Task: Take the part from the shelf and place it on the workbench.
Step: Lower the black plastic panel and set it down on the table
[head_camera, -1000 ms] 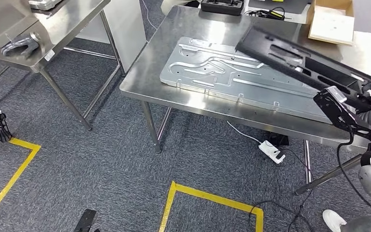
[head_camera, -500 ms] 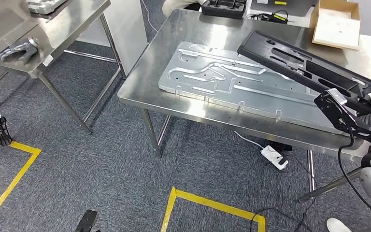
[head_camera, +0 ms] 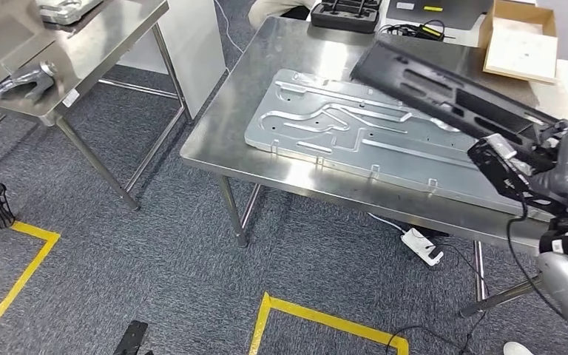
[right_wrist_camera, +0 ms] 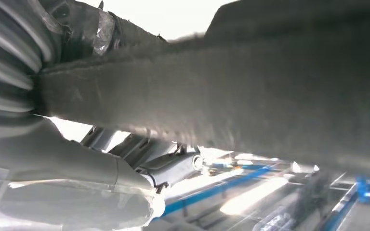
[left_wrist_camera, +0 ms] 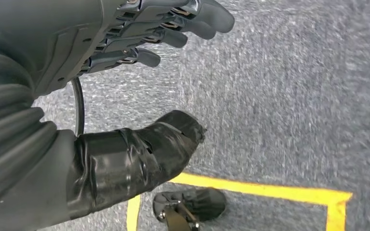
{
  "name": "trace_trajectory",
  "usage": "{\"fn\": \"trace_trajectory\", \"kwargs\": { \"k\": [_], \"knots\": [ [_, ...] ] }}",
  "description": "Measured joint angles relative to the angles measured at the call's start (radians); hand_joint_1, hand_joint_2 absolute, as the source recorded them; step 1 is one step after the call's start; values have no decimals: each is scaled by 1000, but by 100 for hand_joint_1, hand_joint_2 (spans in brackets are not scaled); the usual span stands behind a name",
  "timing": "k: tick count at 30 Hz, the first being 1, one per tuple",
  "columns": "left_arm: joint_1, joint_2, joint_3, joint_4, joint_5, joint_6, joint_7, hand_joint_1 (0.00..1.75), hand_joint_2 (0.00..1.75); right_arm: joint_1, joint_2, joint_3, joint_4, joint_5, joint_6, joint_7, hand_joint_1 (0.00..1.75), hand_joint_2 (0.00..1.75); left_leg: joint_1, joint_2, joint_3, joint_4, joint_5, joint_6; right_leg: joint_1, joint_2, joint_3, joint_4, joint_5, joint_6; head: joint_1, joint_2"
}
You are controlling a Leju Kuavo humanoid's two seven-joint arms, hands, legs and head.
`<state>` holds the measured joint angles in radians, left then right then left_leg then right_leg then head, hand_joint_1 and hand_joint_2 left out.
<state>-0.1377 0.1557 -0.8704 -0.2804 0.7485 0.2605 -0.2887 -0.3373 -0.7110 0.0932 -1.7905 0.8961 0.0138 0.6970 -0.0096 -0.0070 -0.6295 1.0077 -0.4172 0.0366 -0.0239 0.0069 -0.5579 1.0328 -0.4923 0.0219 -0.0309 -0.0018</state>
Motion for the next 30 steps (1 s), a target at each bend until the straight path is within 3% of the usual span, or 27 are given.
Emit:
{"fn": "trace_trajectory", "kwargs": {
  "k": [2,4,5,6,7,9,11,16,18,20,21,22,24,26,27,30],
  "knots": [
    [0,0,0,0,-1,0,-1,0,175,-10,1,20,2,0,-2,-2,175,175,6,0,22,-22,3,9,1,-3,-22,50,-24,6,3,0],
    [-1,0,0,0,-1,0,-1,0,175,-19,3,38,5,0,-6,-4,175,175,7,0,33,-26,-4,15,-1,-4,-93,172,-67,10,5,0],
    [0,0,0,0,-1,0,-1,0,175,-20,4,46,6,0,-7,-4,175,175,7,-1,37,-24,-9,17,-2,-4,-132,228,-78,12,5,0],
    [1,0,0,0,-1,-1,-1,0,175,-20,5,54,9,1,-8,-4,175,175,7,-1,42,-22,-16,16,-3,-4,-158,257,-71,16,5,0],
    [3,-1,0,0,-1,-1,-1,0,175,-20,6,62,12,1,-8,-4,175,175,8,-2,48,-18,-24,15,-5,-4,-166,248,-45,19,5,0],
    [6,-2,0,0,-1,-3,-1,0,175,-20,6,74,17,2,-8,-4,175,175,10,-5,60,-4,-45,8,-10,-5,-134,142,36,23,5,0],
    [6,-2,0,0,-1,-3,-1,0,175,-22,6,83,22,2,-9,-4,175,175,7,-8,60,14,-65,-3,-10,-6,-96,50,71,20,6,0],
    [7,-1,1,0,-2,-3,-3,0,175,-17,1,94,31,2,-14,0,175,175,6,-7,50,42,-91,-28,-9,-2,-84,30,52,-15,2,0],
    [6,0,1,0,-2,-3,-4,0,175,-18,0,94,32,2,-14,0,175,175,10,-3,4,132,-130,-40,-9,-3,-73,29,45,-27,-1,0],
    [7,0,1,0,-2,-3,-4,0,175,-18,0,95,33,2,-14,0,175,175,12,-2,-78,264,-170,-46,-7,-4,-63,29,36,-32,-2,0],
    [9,-1,1,0,-2,-3,-4,0,175,-18,0,96,33,2,-14,0,175,175,13,-1,-108,302,-169,-47,-6,-3,-58,29,31,-33,-2,0],
    [11,-1,1,0,-2,-3,-4,0,175,-18,0,97,34,2,-14,0,175,175,12,-1,-120,301,-147,-45,-4,-2,-51,29,26,-33,-2,0],
    [12,0,1,0,-2,-3,-4,0,175,-18,-1,99,35,2,-14,0,175,175,11,-1,-91,196,-59,-34,-2,-1,-33,28,14,-32,-2,0],
    [12,1,1,0,-2,-3,-4,0,175,-19,-1,100,35,2,-14,0,175,175,5,-1,-42,76,-6,-19,1,0,-20,25,4,-26,-1,0],
    [11,1,1,0,-2,-3,-4,0,175,-21,-1,101,36,2,-14,0,175,175,1,-1,-27,43,0,-14,1,1,-17,21,2,-22,-1,0],
    [10,2,1,0,-2,-3,-4,0,175,-21,-3,106,37,2,-14,0,175,175,1,-1,-11,19,-7,-5,2,1,-10,7,-1,-6,0,0]
  ]
}}
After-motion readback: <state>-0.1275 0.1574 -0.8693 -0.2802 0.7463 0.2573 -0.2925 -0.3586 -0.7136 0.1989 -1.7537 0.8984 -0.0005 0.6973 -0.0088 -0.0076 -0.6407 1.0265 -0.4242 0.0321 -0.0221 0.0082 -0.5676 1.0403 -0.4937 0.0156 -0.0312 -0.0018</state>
